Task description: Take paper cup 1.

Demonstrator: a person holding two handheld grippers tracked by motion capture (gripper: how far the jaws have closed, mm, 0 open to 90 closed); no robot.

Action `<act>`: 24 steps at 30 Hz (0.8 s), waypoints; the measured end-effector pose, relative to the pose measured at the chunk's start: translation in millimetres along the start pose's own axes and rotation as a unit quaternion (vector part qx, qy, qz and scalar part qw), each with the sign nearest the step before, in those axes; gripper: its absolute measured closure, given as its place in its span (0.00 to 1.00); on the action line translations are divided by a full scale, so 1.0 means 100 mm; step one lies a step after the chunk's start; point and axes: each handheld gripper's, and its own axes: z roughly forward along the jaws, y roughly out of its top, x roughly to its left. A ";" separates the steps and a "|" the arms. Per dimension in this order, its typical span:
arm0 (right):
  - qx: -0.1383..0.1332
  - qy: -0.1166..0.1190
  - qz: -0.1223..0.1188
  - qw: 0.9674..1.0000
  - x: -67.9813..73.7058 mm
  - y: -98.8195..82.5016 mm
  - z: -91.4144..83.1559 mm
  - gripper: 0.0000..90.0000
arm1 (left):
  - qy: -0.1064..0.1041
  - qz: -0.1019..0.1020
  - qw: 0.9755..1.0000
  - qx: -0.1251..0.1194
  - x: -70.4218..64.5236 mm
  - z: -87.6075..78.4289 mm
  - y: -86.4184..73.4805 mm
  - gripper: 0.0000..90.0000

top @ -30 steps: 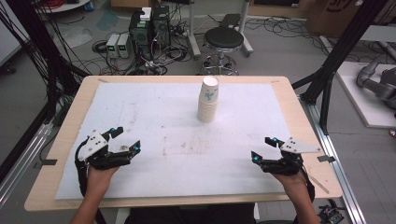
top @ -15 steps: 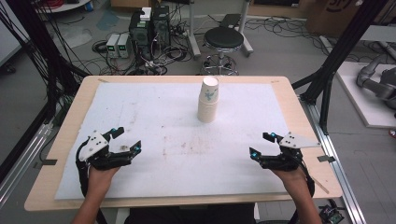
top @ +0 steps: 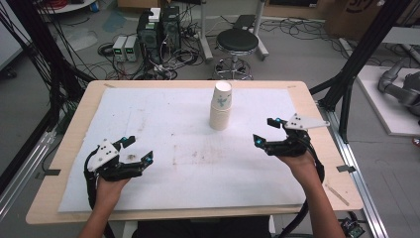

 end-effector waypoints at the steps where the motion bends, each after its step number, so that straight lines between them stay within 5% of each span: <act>1: 0.000 0.000 0.000 1.000 0.00 0.00 0.00 0.21 | -0.001 -0.001 1.000 0.000 0.00 0.00 0.00 0.16; 10: 0.023 0.017 -0.013 0.999 -0.08 0.44 0.33 0.21 | -0.003 -0.001 1.000 0.001 0.00 0.01 -0.01 0.16; 24: 0.052 0.013 -0.004 0.999 -0.27 0.83 0.78 0.21 | -0.008 -0.005 1.000 0.004 0.00 0.04 -0.01 0.17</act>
